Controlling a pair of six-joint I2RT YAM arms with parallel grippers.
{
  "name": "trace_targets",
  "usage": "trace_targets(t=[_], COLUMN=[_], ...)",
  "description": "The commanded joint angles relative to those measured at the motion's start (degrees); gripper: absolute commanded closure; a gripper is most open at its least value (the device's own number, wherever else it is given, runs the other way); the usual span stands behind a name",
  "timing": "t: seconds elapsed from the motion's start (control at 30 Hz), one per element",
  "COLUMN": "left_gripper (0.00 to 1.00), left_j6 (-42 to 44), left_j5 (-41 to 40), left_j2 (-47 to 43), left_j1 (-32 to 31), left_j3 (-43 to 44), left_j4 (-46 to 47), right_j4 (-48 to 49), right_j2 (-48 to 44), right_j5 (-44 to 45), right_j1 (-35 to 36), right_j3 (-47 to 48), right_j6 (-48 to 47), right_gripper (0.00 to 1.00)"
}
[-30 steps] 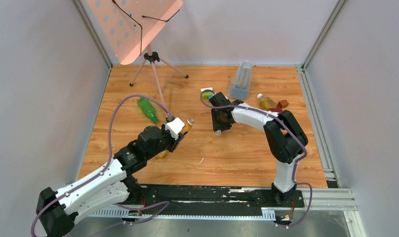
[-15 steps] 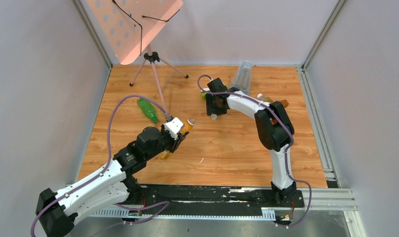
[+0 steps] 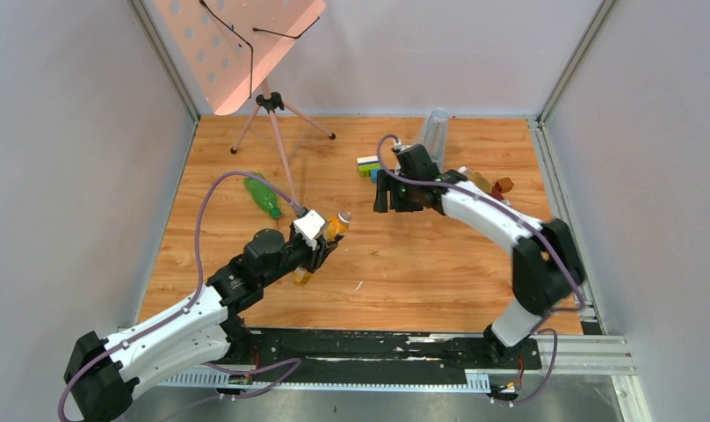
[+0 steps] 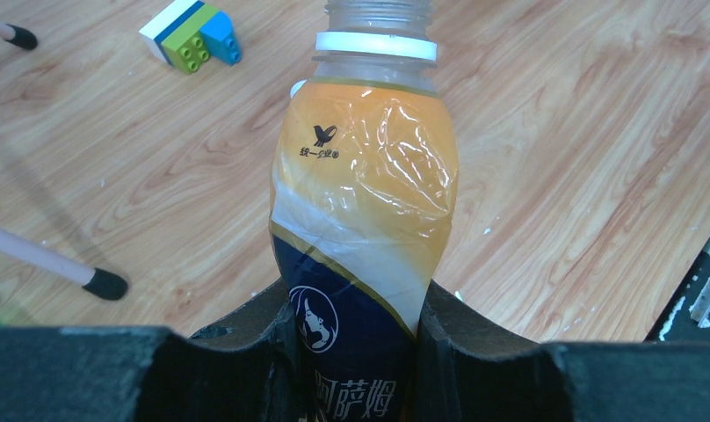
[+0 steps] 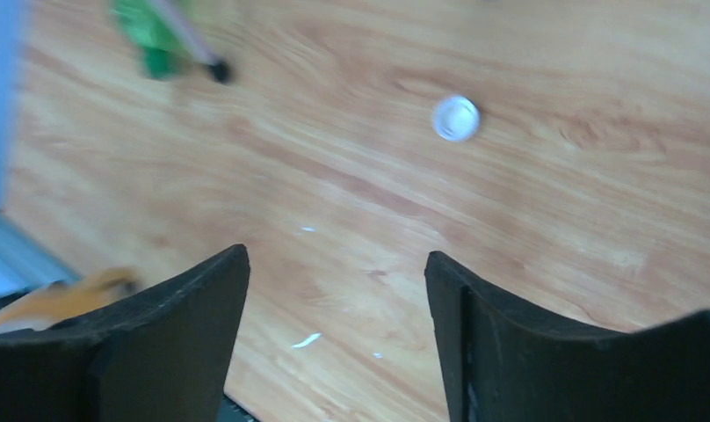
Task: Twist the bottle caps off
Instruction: Move the bottle cap to the center of the board, then place the plastic bottle at the center of the board.
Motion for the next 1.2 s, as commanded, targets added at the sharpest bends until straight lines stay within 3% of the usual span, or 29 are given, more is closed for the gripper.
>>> trace_targets(t=[0.0, 0.17, 0.37, 0.63, 0.73, 0.9, 1.0, 1.17], left_gripper=[0.82, 0.81, 0.79, 0.78, 0.78, 0.75, 0.63, 0.45], left_j6=[-2.3, -3.2, -4.3, -4.9, -4.8, -5.3, -5.8, -6.3], left_j5=[2.5, 4.7, 8.6, 11.1, 10.9, 10.8, 10.0, 9.3], left_j2=[2.1, 5.6, 8.5, 9.7, 10.0, 10.4, 10.5, 10.9], left_j1=[0.2, 0.2, 0.2, 0.2, 0.2, 0.2, 0.2, 0.2], left_j3=[-0.4, -0.3, -0.2, 0.0, -0.1, -0.2, -0.3, -0.3], left_j4=[8.7, 13.9, 18.6, 20.7, 20.8, 21.4, 21.5, 21.8], right_j4=[13.2, 25.3, 25.7, 25.4, 25.4, 25.4, 25.0, 22.1], right_j2=[-17.2, -24.8, -19.7, -15.0, -14.7, -14.5, -14.6, -14.3], right_j5=[-9.5, -21.2, -25.4, -27.6, -28.6, -28.0, -28.0, -24.3], right_j1=[-0.3, -0.2, 0.6, 2.6, 3.2, 3.5, 3.6, 4.4], right_j3=[-8.0, -15.4, -13.7, -12.2, -12.1, -12.7, -12.3, -10.9], right_j6=[5.5, 13.6, 15.7, 14.9, 14.5, 14.1, 13.4, 11.2], right_gripper=[0.21, 0.18, 0.2, 0.33, 0.42, 0.69, 0.87, 0.95])
